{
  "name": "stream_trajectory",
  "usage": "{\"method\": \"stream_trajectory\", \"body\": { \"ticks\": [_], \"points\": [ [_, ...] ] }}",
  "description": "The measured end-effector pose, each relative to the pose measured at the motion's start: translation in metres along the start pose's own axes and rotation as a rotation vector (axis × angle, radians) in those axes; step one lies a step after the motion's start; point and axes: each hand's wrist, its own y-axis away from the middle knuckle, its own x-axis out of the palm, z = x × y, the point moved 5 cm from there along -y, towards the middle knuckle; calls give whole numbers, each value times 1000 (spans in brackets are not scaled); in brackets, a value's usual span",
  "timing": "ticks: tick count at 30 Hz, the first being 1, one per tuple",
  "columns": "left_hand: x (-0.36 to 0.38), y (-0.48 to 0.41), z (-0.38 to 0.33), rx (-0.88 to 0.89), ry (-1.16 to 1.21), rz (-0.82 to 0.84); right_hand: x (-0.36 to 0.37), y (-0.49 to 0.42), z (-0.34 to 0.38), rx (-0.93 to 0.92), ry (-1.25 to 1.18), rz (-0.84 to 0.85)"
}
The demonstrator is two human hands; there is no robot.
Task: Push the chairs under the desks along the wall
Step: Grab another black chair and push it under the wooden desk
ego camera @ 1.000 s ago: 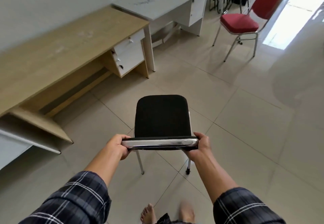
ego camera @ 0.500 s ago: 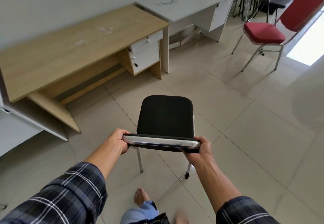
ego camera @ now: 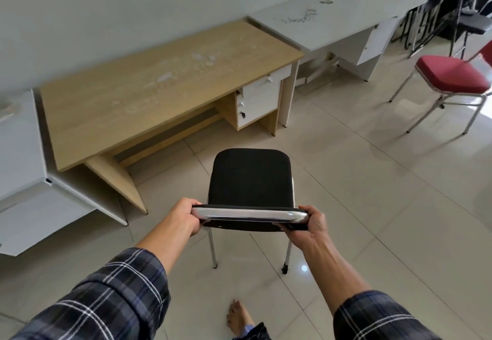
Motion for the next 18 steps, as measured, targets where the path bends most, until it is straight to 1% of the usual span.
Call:
{"method": "stream_trajectory", "body": {
  "ticks": [7,13,18],
  "points": [
    [-35,-32,-61,-11,129,-22,78,-25,-43,34,110,-2],
    [-53,-51,-98,-16,207,-53,138,-47,-63,77,184,96],
    [-55,-70,-132,-20,285,-105,187,-71,-72,121,241,136]
  ]
}}
